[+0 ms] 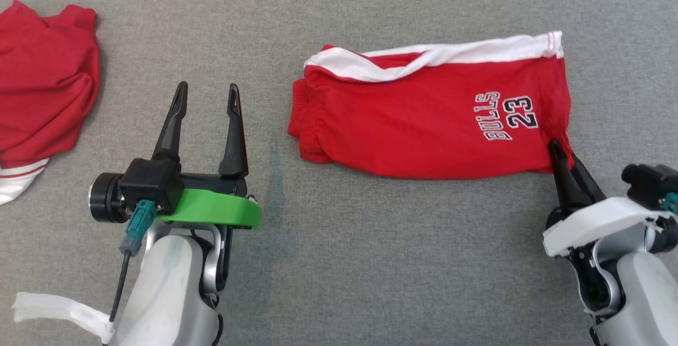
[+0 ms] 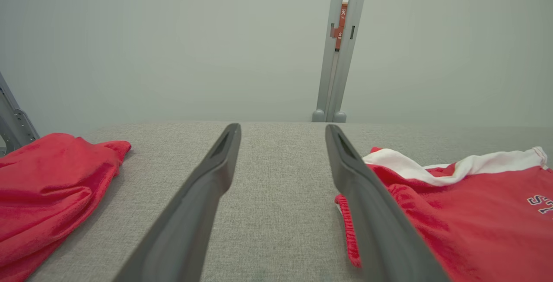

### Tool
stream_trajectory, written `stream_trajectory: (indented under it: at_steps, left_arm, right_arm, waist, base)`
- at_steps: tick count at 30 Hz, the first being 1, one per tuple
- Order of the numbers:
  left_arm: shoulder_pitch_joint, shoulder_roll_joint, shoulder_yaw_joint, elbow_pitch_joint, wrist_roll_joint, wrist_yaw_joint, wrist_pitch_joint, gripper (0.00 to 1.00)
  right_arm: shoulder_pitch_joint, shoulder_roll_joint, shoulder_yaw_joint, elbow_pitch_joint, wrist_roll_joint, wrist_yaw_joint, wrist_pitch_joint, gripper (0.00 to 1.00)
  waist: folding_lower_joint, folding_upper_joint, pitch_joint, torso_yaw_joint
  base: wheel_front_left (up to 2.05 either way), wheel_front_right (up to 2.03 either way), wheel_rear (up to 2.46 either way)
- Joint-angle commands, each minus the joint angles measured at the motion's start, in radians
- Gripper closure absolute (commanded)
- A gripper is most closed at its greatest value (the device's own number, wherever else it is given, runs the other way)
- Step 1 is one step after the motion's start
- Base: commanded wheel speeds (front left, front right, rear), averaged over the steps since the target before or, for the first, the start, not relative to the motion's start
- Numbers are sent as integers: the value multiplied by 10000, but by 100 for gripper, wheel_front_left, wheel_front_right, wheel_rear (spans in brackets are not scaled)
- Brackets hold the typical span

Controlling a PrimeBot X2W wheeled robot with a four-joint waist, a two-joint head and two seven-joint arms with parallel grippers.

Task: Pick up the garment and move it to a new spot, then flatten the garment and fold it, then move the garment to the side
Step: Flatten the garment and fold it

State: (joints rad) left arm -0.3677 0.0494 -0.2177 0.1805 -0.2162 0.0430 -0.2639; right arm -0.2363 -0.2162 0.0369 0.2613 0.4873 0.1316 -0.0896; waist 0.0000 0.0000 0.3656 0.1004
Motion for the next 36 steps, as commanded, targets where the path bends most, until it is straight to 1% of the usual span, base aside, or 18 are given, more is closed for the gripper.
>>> stream_trajectory:
  at_steps: [1,5,8,12,15,19,23,26,30,32,36]
  left_arm:
    - [185,33,48,68,115,-53,-6,0]
    - [344,32,62,158,121,-104,-6,0]
    - [436,29,58,248,-12,-126,-7,0]
    - [459,30,44,293,-14,-111,-6,0]
    - [384,30,19,300,-12,-110,-6,0]
    - [283,29,-11,286,-44,-105,-6,0]
    - [200,28,-31,272,-97,-81,-6,0]
    - [157,26,-84,252,-157,-32,-6,0]
    - [206,28,-168,182,-276,45,-6,0]
    - [258,26,-204,148,-314,85,-6,0]
    - [319,26,-256,122,-403,142,-6,0]
  right_arm:
    - [385,144,-269,-162,-87,-18,6,100]
    - [1166,572,-908,-553,-326,-16,212,100]
    - [1437,739,-1137,-756,-492,-16,366,100]
    - [1422,736,-1258,-935,-810,-16,499,100]
    - [888,547,-978,-1374,-1135,-16,598,100]
    - [89,476,99,-1997,-1389,-15,813,100]
    - [-884,701,1841,-2258,-1315,-15,1034,100]
    - [-1400,903,3168,-2015,-1118,-15,1148,100]
    - [-1684,870,4525,-1525,-786,-15,1300,100]
    - [-1635,758,5025,-1255,-662,-15,1411,100]
    - [-1439,580,5501,-908,-441,-15,1423,100]
  waist:
    - [0,0,-328,-140]
    - [0,0,-502,-140]
    - [0,0,-577,-166]
    - [0,0,-632,-173]
    - [0,0,-663,-115]
    - [0,0,-684,3]
    - [0,0,-680,161]
    - [0,0,-662,344]
    - [0,0,-594,582]
    - [0,0,-553,660]
    - [0,0,-494,730]
  base:
    - [0,0,0]
    - [0,0,0]
    - [0,0,0]
    - [0,0,0]
    - [0,0,0]
    - [0,0,0]
    - [0,0,0]
    - [0,0,0]
    - [0,0,0]
    - [0,0,0]
    - [0,0,0]
